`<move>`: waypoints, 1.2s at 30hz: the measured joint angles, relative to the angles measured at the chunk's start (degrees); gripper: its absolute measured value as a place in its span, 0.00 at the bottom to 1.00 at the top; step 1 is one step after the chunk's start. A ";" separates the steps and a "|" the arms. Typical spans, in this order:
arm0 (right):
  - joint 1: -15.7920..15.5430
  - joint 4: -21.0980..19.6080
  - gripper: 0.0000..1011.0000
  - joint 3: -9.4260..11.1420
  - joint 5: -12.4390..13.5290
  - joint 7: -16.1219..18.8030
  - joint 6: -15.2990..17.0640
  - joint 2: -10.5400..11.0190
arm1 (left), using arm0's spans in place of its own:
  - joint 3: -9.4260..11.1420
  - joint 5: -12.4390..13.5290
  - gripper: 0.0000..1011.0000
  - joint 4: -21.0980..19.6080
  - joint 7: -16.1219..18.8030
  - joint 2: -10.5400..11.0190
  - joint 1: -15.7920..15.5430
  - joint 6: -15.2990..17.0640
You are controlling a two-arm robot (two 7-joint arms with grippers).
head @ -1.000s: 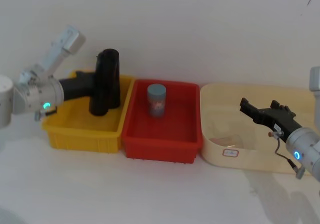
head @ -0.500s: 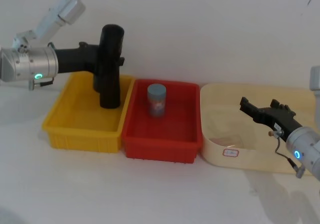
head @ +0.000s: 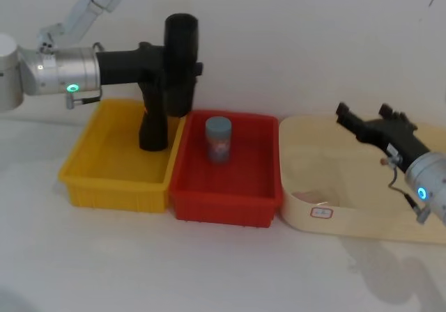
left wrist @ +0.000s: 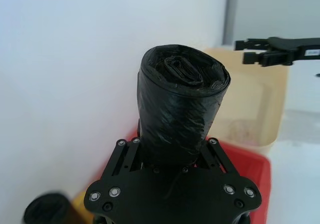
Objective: Pick up the garbage bag with the one hand and transfer it to the other hand.
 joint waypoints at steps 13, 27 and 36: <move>3.46 -1.98 0.99 -0.30 2.26 5.72 -5.17 0.44 | 0.20 -4.16 0.38 14.93 -9.41 -8.92 -7.53 -6.24; 5.66 -4.89 0.99 -3.28 0.47 9.00 -7.95 2.74 | 1.86 -3.92 0.38 21.60 -11.98 -13.66 -10.48 -8.86; 6.70 -6.44 0.99 -5.96 -2.01 11.58 -8.58 5.72 | 2.74 -2.73 0.38 23.50 -12.35 -14.73 -11.11 -9.59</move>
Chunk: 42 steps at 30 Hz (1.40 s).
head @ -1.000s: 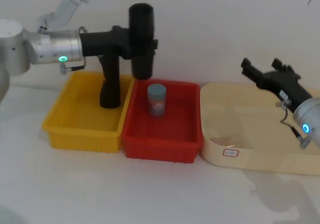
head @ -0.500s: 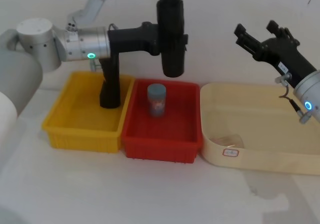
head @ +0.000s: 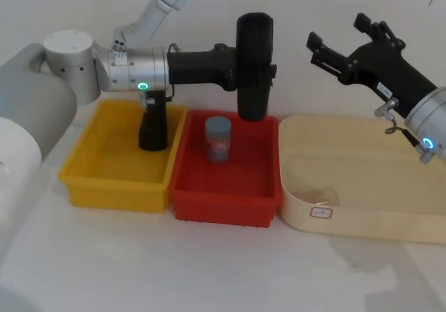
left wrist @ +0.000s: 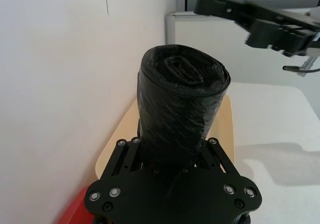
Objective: Pick up the garbage bag with the one hand and transfer it to the other hand.
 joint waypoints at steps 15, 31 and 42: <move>3.48 0.69 0.99 -3.91 0.18 5.99 1.71 2.59 | 0.69 1.16 0.38 1.74 0.01 -0.90 -0.55 -0.80; 10.28 8.80 0.99 -5.76 4.81 9.86 6.83 -0.22 | 0.88 1.51 0.38 2.23 0.04 -1.17 -0.69 -1.02; 14.28 14.99 0.99 -7.56 6.03 12.48 7.36 -2.02 | 0.94 1.59 0.38 2.33 0.04 -1.22 -0.74 -1.08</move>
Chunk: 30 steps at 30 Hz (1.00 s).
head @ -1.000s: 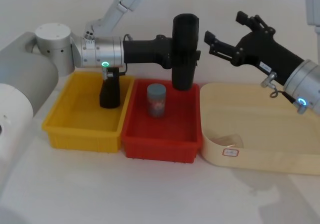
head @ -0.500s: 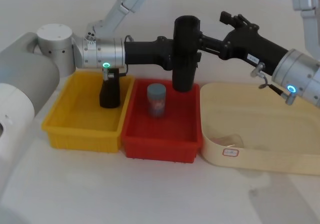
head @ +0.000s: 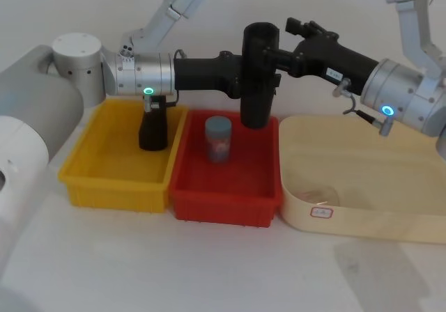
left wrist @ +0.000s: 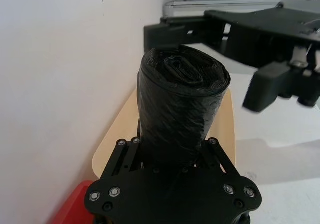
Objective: Pick up the garbage bag with the one hand and transfer it to the other hand.
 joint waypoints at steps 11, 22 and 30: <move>3.23 5.65 0.99 -1.77 0.61 2.67 -1.40 -1.36 | 0.00 0.03 0.38 0.06 0.00 -0.04 0.00 0.00; 5.61 10.51 0.99 -3.00 1.09 4.59 -3.52 -2.69 | 0.00 0.02 0.38 0.07 0.00 -0.04 0.00 0.00; 7.18 13.68 0.99 -3.94 1.25 5.95 -4.87 -3.59 | 0.00 0.02 0.38 0.07 0.00 -0.04 0.00 0.01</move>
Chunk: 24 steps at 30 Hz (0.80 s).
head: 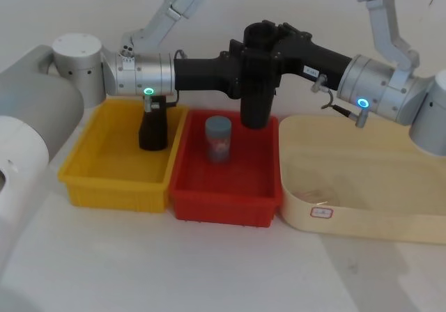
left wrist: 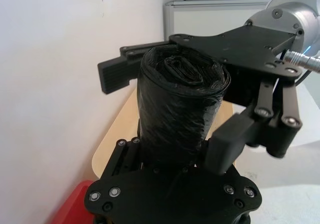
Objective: Pick up the garbage bag with the one hand and transfer it to the other hand.
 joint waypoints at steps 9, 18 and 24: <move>1.25 2.37 0.99 -1.01 0.13 0.83 -1.19 -0.74 | 0.00 0.00 0.38 0.00 0.00 0.00 0.00 0.00; 1.77 3.27 0.99 -1.57 0.10 0.81 -2.01 -1.02 | -0.01 0.00 0.38 0.00 0.01 0.00 0.00 0.00; 2.03 3.71 0.86 -1.87 0.02 0.75 -2.43 -1.16 | 0.00 0.00 0.38 0.00 0.00 0.00 0.00 0.00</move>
